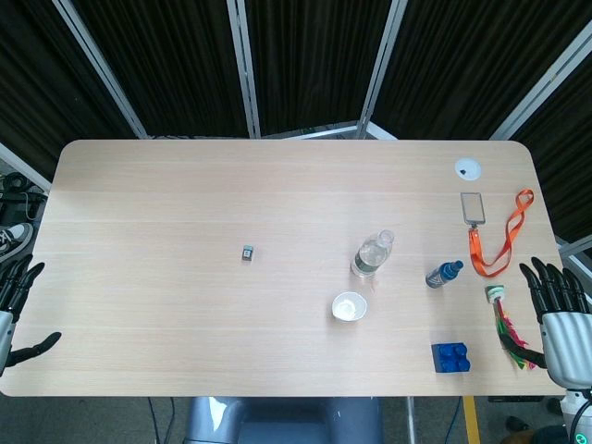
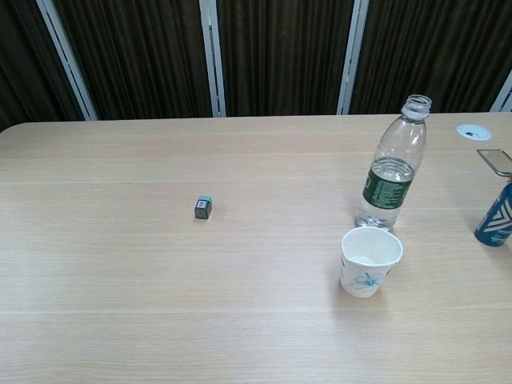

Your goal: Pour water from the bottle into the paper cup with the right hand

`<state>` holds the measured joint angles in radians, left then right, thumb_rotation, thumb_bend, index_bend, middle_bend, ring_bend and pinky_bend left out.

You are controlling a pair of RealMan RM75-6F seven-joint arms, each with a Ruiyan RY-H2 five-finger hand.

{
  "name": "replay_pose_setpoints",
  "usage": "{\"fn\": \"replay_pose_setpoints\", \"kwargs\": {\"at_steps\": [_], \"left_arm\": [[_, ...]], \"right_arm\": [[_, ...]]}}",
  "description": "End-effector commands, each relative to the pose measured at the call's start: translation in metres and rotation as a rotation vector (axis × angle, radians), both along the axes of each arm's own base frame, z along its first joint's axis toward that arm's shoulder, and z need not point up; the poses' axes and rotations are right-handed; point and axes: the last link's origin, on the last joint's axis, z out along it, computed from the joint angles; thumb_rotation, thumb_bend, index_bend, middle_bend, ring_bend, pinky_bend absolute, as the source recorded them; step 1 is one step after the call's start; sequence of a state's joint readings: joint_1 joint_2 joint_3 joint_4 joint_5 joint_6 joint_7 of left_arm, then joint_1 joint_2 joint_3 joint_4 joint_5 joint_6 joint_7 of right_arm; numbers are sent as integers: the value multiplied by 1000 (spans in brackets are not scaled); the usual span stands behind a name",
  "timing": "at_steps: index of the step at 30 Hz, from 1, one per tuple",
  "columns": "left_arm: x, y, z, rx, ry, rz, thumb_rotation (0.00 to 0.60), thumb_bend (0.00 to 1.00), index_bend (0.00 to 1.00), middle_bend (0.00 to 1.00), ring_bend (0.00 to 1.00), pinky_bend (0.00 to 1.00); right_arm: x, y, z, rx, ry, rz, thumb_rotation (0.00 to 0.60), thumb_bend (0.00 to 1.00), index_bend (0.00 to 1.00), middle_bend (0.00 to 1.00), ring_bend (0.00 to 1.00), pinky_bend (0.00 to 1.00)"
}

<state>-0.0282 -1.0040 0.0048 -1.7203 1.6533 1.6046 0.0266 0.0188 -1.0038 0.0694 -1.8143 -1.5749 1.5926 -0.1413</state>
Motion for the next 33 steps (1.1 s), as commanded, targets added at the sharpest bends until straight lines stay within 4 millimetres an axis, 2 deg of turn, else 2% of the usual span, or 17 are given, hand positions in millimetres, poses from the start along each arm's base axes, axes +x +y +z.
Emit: {"fn": "replay_pose_setpoints", "kwargs": {"at_steps": [1, 9, 12, 17, 24, 29, 33], "left_arm": [[0, 0, 0, -1, -1, 0, 600, 0, 0, 0, 0, 0], [0, 0, 1, -6, -14, 1, 600, 0, 0, 0, 0, 0], [0, 2, -1, -12, -10, 1, 600, 0, 0, 0, 0, 0], [-1, 13, -9, -24, 6, 11, 600, 0, 0, 0, 0, 0], [-7, 25, -18, -21, 27, 45, 600, 0, 0, 0, 0, 0], [-11, 27, -15, 2, 28, 76, 600, 0, 0, 0, 0, 0], [-14, 30, -16, 6, 40, 94, 600, 0, 0, 0, 0, 0]], "right_arm": [[0, 0, 0, 2, 0, 0, 600, 0, 0, 0, 0, 0], [2, -2, -5, 57, -49, 10, 600, 0, 0, 0, 0, 0], [2, -13, -9, 117, -129, 13, 600, 0, 0, 0, 0, 0], [2, -46, -20, 219, -251, 26, 600, 0, 0, 0, 0, 0], [8, -115, -34, 369, -482, 21, 600, 0, 0, 0, 0, 0], [7, -145, -40, 416, -563, 0, 600, 0, 0, 0, 0, 0], [6, -170, -54, 489, -647, -29, 600, 0, 0, 0, 0, 0]]}}
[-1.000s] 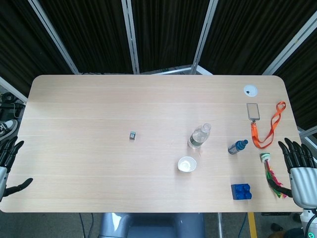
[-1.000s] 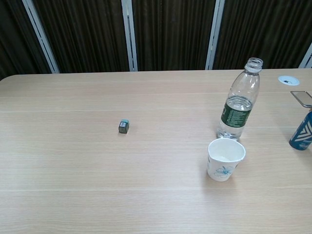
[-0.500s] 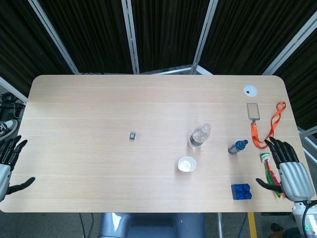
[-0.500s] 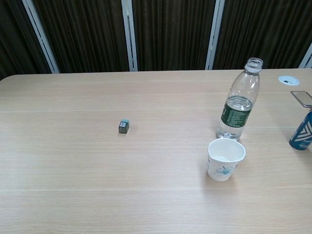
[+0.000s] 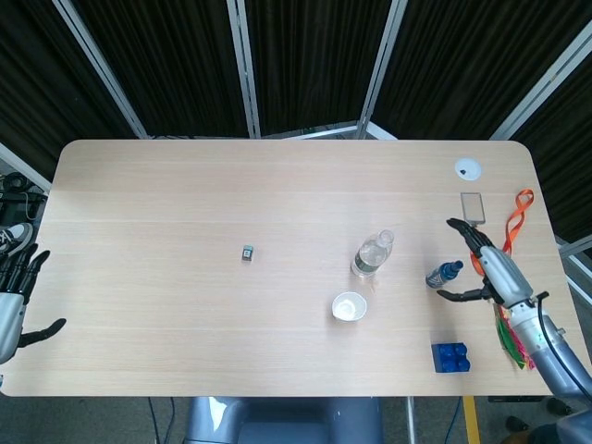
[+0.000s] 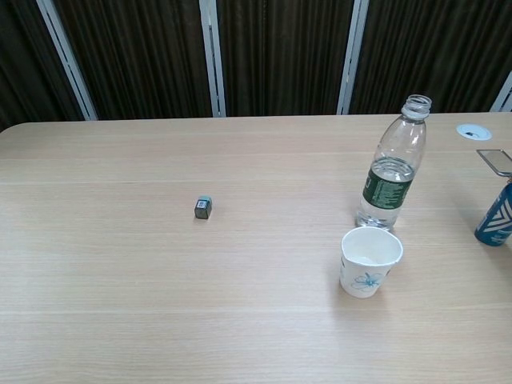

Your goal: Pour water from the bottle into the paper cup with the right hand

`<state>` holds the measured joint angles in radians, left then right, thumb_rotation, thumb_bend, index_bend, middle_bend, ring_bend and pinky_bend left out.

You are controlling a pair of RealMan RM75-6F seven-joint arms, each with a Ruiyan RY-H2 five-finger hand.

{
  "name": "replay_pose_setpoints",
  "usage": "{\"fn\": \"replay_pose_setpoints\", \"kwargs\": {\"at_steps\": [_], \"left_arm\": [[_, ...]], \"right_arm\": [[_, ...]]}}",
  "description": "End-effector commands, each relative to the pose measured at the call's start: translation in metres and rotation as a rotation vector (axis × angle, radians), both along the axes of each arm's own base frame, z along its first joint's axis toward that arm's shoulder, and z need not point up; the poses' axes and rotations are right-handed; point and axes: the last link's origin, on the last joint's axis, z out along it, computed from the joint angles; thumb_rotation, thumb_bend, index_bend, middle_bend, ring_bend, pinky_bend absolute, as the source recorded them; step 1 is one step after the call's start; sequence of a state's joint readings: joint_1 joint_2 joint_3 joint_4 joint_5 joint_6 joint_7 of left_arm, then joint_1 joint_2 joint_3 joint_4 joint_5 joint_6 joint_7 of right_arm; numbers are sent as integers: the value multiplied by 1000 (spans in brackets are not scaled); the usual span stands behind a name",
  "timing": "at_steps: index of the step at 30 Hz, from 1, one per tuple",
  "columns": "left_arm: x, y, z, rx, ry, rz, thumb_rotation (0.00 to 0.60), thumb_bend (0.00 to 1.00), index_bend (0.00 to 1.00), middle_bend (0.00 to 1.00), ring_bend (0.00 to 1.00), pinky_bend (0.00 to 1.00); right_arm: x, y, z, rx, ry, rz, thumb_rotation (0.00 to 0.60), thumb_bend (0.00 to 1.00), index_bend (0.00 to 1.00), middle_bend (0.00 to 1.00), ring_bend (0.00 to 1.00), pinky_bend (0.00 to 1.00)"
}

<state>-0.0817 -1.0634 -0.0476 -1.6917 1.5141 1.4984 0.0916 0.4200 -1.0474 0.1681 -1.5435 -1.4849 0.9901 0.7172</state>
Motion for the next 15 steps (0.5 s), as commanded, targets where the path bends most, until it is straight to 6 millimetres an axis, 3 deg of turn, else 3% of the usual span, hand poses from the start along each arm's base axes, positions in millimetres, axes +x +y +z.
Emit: {"fn": "replay_pose_setpoints", "kwargs": {"at_steps": [1, 15], "left_arm": [[-1, 2, -2, 1, 12, 6, 600, 0, 0, 0, 0, 0], [0, 8, -10, -15, 31, 20, 600, 0, 3, 0, 0, 0]], "right_arm": [[3, -33, -15, 81, -84, -16, 600, 0, 0, 0, 0, 0], [-2, -59, -75, 275, -148, 3, 600, 0, 0, 0, 0, 0]]}}
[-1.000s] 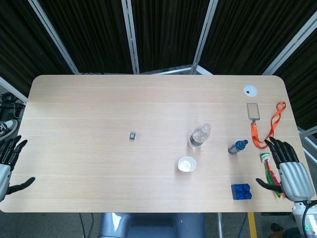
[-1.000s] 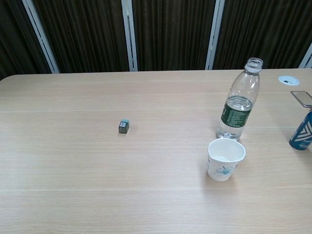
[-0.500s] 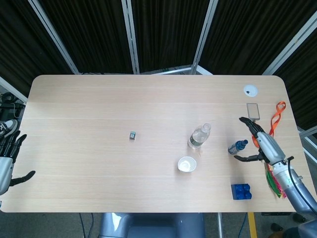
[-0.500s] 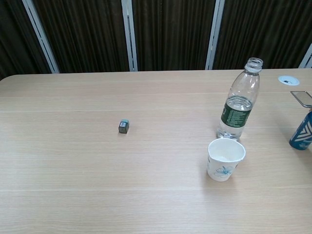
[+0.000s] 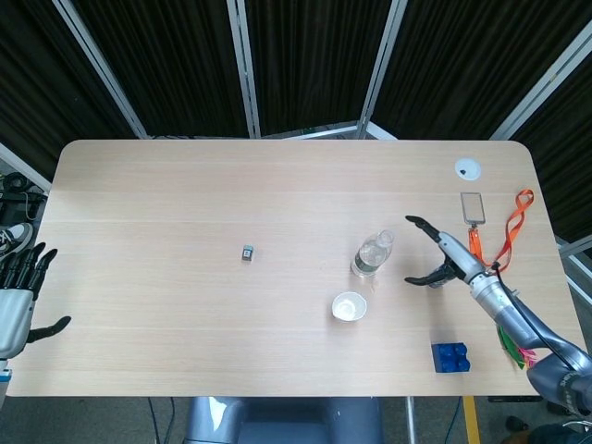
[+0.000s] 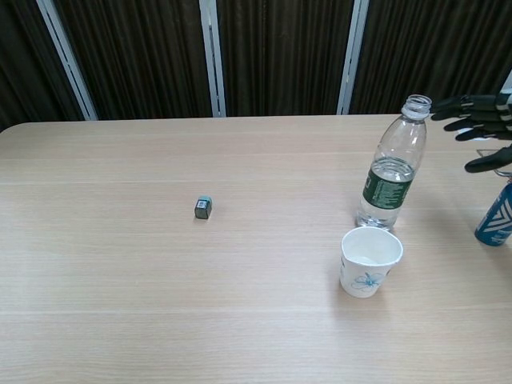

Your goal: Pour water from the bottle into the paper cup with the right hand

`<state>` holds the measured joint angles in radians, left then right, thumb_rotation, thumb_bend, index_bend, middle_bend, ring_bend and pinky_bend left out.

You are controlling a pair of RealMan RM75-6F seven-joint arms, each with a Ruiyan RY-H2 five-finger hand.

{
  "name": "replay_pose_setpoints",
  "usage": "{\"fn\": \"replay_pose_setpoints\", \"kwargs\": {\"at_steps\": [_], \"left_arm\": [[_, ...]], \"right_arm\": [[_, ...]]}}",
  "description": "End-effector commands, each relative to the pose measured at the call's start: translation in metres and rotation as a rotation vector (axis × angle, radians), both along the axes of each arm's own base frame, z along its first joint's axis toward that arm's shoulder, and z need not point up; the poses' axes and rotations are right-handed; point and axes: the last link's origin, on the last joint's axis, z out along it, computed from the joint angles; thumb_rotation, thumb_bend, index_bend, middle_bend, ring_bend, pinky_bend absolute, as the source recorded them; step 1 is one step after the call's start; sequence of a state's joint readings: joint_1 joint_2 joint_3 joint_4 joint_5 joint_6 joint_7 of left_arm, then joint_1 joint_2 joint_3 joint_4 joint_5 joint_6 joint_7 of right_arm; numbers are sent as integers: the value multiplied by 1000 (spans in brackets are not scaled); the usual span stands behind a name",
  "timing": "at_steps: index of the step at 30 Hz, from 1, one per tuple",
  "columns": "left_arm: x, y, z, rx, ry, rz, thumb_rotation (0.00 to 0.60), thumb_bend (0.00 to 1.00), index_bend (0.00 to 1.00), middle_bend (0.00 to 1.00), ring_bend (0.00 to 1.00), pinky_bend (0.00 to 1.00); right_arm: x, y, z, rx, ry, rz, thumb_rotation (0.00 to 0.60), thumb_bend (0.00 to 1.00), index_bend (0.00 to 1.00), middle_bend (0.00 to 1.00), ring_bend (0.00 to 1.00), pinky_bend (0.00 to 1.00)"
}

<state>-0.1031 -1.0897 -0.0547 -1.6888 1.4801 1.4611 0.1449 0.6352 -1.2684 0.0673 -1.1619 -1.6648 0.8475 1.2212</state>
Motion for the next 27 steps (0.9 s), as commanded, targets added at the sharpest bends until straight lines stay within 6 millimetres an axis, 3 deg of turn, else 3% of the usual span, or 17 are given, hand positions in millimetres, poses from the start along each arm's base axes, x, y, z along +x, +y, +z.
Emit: {"fn": "replay_pose_setpoints", "kwargs": {"at_steps": [1, 8, 27], "left_arm": [[0, 1, 0, 5, 6, -1, 600, 0, 4, 0, 0, 0], [-1, 2, -1, 7, 11, 8, 600, 0, 10, 0, 0, 0], [-5, 9, -4, 6, 20, 38, 600, 0, 14, 0, 0, 0]], "right_arm": [[2, -3, -17, 39, 8, 17, 600, 0, 0, 0, 0, 0], [9, -11, -44, 55, 9, 35, 600, 0, 0, 0, 0, 0], [27, -36, -84, 38, -8, -21, 600, 0, 0, 0, 0, 0]]}}
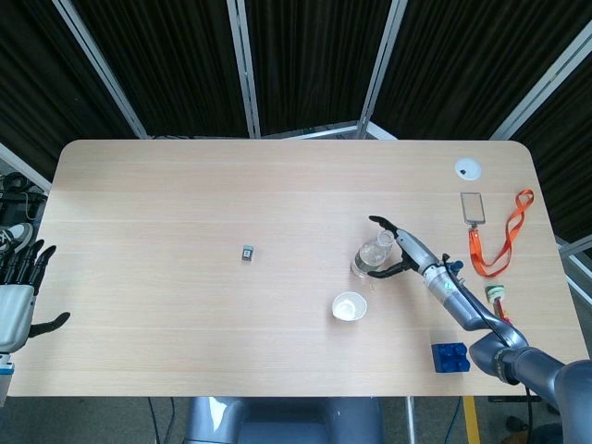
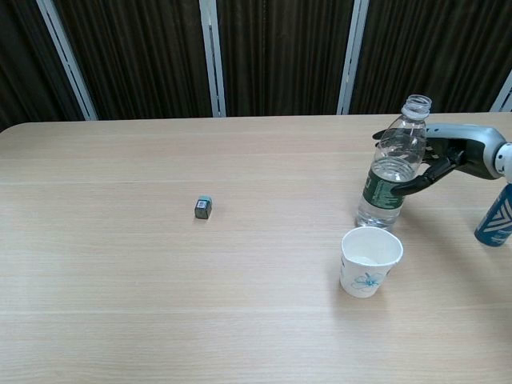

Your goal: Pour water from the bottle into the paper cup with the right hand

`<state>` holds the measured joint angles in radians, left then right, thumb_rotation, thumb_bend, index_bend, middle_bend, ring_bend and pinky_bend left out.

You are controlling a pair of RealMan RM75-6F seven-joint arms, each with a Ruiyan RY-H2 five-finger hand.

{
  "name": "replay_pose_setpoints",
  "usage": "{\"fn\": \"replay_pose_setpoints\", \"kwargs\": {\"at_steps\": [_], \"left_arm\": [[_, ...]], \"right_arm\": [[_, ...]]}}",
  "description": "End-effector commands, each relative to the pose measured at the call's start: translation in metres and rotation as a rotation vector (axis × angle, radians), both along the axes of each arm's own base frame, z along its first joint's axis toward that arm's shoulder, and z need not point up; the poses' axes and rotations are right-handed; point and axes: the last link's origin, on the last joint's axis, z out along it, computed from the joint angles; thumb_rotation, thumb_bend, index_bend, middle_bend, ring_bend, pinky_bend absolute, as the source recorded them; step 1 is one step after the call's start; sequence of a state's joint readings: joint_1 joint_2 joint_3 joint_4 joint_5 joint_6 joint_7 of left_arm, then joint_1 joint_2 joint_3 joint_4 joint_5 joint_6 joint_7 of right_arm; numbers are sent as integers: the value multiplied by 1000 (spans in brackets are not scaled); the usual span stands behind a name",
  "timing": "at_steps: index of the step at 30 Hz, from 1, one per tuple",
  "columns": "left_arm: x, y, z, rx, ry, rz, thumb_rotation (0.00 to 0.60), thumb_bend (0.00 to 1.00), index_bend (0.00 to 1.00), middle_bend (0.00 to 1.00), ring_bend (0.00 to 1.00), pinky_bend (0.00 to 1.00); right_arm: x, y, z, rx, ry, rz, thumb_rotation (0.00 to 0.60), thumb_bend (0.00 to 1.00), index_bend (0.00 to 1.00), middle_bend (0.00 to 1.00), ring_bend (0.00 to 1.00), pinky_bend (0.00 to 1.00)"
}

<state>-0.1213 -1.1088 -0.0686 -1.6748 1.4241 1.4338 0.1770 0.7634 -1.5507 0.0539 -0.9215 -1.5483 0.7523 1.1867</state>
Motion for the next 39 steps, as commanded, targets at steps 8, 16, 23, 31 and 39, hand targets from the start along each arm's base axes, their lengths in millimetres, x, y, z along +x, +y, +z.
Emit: {"fn": "replay_pose_setpoints", "kwargs": {"at_steps": [8, 16, 23, 31, 39], "left_arm": [[-1, 1, -1, -2, 1, 9, 600, 0, 14, 0, 0, 0], [-2, 2, -4, -26, 0, 24, 600, 0, 17, 0, 0, 0], [-3, 3, -4, -28, 0, 29, 600, 0, 19, 0, 0, 0], [-3, 3, -7, -32, 9, 35, 600, 0, 24, 0, 0, 0], [-3, 3, -11, -42, 13, 42, 600, 0, 48, 0, 0, 0]], "right_arm": [[10, -3, -11, 17, -36, 4, 600, 0, 0, 0, 0, 0], [8, -5, -22, -4, -68, -32, 600, 0, 0, 10, 0, 0], [5, -7, -27, -2, -79, -60, 600, 0, 0, 23, 0, 6], [-2, -9, -33, 4, -69, -99, 600, 0, 58, 112, 73, 67], [-7, -10, -34, -52, -95, -114, 600, 20, 395, 407, 359, 309]]}}
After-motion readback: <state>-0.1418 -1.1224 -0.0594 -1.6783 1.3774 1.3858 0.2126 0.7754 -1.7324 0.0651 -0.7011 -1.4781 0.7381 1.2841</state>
